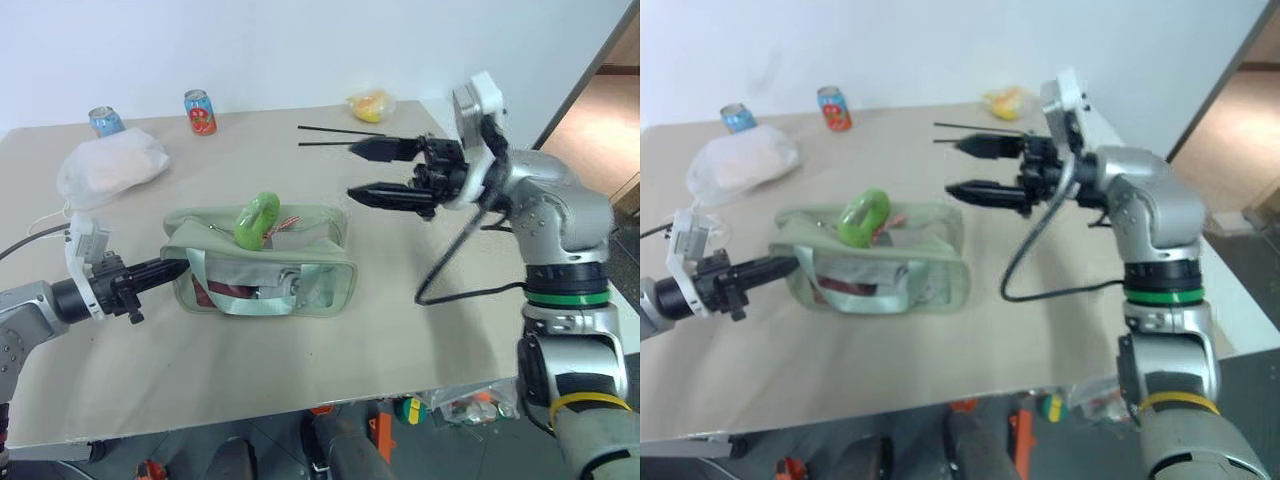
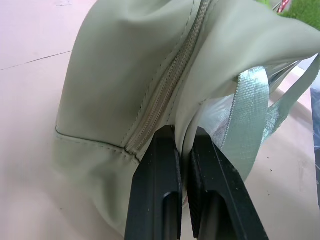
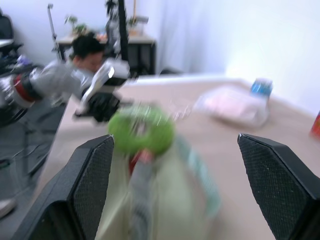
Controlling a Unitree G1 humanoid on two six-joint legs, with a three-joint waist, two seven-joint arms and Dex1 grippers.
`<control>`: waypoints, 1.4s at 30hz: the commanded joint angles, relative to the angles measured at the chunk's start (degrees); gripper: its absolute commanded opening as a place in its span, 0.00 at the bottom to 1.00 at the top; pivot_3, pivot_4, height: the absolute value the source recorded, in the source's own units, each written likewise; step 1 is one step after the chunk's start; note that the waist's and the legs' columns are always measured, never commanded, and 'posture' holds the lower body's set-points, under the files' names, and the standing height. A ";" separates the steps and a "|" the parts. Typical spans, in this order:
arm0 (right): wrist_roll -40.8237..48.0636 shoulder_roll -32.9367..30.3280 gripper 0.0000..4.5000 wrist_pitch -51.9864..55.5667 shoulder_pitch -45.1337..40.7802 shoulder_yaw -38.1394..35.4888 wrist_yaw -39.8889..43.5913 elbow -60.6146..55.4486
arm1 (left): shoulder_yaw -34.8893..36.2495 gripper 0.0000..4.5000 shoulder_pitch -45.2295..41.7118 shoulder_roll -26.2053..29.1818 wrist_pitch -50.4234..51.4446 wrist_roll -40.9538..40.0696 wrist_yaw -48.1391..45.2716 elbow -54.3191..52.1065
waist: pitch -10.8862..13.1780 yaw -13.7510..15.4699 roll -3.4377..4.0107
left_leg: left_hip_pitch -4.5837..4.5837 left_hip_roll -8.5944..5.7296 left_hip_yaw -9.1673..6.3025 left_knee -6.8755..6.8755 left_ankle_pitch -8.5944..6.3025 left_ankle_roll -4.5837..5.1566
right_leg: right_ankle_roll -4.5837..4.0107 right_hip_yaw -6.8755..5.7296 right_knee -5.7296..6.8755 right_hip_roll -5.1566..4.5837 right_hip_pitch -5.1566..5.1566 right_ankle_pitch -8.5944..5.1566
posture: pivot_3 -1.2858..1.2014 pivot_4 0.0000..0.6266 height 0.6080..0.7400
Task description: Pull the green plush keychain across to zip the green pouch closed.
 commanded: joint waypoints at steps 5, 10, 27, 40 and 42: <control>-10.00 6.84 0.91 -12.04 -6.46 9.39 2.11 7.37 | -0.48 0.00 -0.70 -0.19 -0.21 0.15 0.18 -1.64 | 0.01 0.02 0.01 | 0.03 0.01 0.02 0.00 0.00 0.00 | -0.01 0.00 -0.02 -0.04 0.03 -0.01 | 0.52 0.24 1.00; -11.79 9.88 0.91 -15.45 -8.57 10.91 3.87 10.98 | 0.70 0.00 1.05 -0.45 -0.17 -0.38 1.04 -3.50 | 0.00 0.30 0.01 | 0.02 0.02 0.01 0.00 -0.02 -0.03 | -0.02 -0.03 -0.14 -0.10 0.01 -0.01 | 0.52 0.24 1.00; -13.31 12.65 0.20 -17.19 -8.47 10.74 6.40 13.71 | 1.57 0.00 3.04 -1.32 -0.62 -1.10 2.93 -4.74 | 0.00 0.48 0.01 | 0.04 0.06 0.00 -0.01 -0.02 -0.02 | -0.02 -0.04 -0.15 -0.06 0.02 -0.01 | 0.52 0.24 1.00; -13.57 5.65 0.00 -15.76 -6.68 6.87 4.29 11.36 | -0.36 0.00 0.91 -1.86 -0.73 0.18 1.96 -2.31 | 0.00 0.88 0.01 | 0.04 0.02 0.00 -0.01 -0.02 -0.02 | -0.02 -0.04 -0.15 -0.09 0.02 -0.01 | 0.52 0.24 1.00; -13.18 3.01 0.00 -15.09 -5.69 5.74 4.65 10.05 | -0.41 0.00 0.86 -1.89 -0.67 0.21 1.93 -2.30 | 0.00 1.11 0.01 | 0.04 0.00 0.01 0.00 -0.02 -0.02 | -0.02 -0.03 -0.15 -0.11 0.02 -0.01 | 0.52 0.24 1.00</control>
